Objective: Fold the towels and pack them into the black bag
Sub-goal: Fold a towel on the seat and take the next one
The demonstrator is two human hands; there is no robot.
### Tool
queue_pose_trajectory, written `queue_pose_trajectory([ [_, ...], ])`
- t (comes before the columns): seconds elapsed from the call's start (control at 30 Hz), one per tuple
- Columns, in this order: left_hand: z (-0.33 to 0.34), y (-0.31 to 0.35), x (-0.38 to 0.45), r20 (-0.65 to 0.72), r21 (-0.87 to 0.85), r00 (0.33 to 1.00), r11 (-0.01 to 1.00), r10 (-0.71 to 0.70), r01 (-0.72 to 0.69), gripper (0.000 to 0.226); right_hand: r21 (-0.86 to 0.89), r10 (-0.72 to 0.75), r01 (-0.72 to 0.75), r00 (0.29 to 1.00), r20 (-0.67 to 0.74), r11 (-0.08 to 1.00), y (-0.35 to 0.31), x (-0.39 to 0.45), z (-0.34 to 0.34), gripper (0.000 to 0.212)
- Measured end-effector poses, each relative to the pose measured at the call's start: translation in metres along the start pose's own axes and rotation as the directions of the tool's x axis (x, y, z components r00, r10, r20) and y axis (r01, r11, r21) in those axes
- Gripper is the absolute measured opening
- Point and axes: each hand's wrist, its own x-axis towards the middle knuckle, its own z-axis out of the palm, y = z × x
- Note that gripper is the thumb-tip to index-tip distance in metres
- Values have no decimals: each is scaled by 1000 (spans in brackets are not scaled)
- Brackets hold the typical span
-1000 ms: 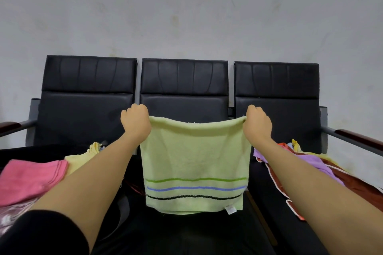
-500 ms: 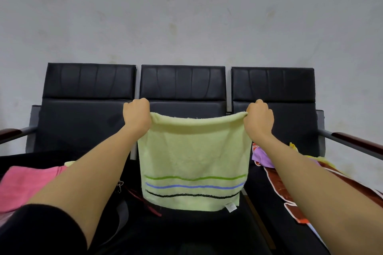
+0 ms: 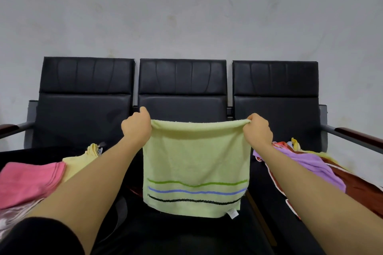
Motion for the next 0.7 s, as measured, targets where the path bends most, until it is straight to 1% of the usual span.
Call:
queue_pose_trajectory([
  [0.13, 28, 1, 2, 103, -93, 993, 993, -59, 69, 21, -83, 37, -35, 999, 27, 996, 16, 2, 18, 33],
  [0.2, 43, 1, 10, 147, -223, 985, 967, -92, 124, 34, -69, 39, -37, 999, 31, 997, 21, 8, 27, 35],
  [0.23, 49, 1, 14, 195, -339, 975, 926, -108, 170, 45, -36, 46, -44, 998, 41, 998, 23, 12, 32, 36],
  [0.27, 54, 2, 18, 260, -477, 958, 847, -117, 233, 56, 22, 60, -62, 997, 54, 998, 24, 17, 37, 38],
  [0.3, 59, 4, 24, 326, -602, 938, 737, -122, 305, 62, 100, 76, -83, 995, 67, 992, 25, 22, 43, 40],
  [0.33, 65, 5, 30, 373, -687, 919, 629, -126, 365, 64, 189, 94, -105, 993, 70, 976, 27, 27, 49, 41],
  [0.37, 71, 7, 37, 405, -734, 904, 541, -135, 410, 64, 275, 114, -129, 991, 71, 953, 27, 31, 56, 40],
  [0.43, 81, 12, 47, 448, -785, 881, 406, -151, 468, 59, 431, 147, -166, 986, 77, 887, 27, 39, 70, 39],
  [0.5, 86, 18, 55, 461, -819, 877, 316, -136, 479, 54, 577, 180, -198, 980, 89, 792, 23, 46, 81, 38],
  [0.57, 89, 22, 65, 443, -848, 890, 274, -103, 454, 48, 673, 191, -203, 977, 93, 711, 17, 53, 89, 36],
  [0.67, 94, 25, 79, 369, -903, 925, 199, -90, 380, 48, 789, 196, -177, 978, 72, 588, 7, 65, 94, 32],
  [0.7, 94, 25, 81, 341, -921, 935, 165, -99, 354, 50, 807, 190, -161, 980, 61, 569, 4, 68, 94, 32],
])
